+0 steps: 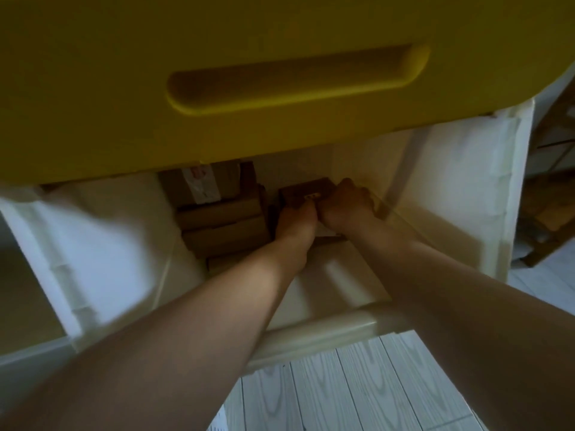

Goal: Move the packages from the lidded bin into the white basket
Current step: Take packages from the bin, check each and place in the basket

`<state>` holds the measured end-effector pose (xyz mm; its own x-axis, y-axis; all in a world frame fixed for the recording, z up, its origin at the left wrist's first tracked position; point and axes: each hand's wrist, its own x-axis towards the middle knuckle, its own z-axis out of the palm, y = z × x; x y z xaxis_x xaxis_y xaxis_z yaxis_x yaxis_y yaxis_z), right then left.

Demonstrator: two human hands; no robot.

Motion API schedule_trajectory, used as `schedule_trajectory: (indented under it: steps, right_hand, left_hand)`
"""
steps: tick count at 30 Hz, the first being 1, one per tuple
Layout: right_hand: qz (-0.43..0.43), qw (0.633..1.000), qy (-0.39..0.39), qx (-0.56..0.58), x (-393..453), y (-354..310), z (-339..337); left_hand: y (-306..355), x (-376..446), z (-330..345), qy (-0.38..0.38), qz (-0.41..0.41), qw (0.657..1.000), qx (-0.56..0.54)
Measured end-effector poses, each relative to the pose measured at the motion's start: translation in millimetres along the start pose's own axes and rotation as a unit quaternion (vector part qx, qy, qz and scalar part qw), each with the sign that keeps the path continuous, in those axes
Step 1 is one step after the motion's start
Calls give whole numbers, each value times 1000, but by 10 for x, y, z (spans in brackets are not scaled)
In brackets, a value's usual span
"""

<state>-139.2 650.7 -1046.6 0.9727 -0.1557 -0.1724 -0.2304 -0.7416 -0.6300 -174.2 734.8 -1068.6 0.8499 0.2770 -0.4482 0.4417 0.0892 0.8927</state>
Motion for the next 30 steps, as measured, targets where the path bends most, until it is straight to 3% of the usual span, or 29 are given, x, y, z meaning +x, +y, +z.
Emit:
schedule_trajectory:
  steps: [7,12,20,30]
  right_hand:
    - [-41,994,91,54,-545,-98,-303]
    - [-9,980,101,172,-1031,-21,-567]
    - [-43,952,129,272,-2022,87,-941]
    - [-30,928,52,368,-2761,-14,-1150]
  left_hand:
    - [297,-457,-127,60,99,993,-5]
    - [361,-895,-308,85,103,991,6]
    - [290,-1881,-684,27,106,992,54]
    - [166,-2939,-1658,-52,152,984,76]
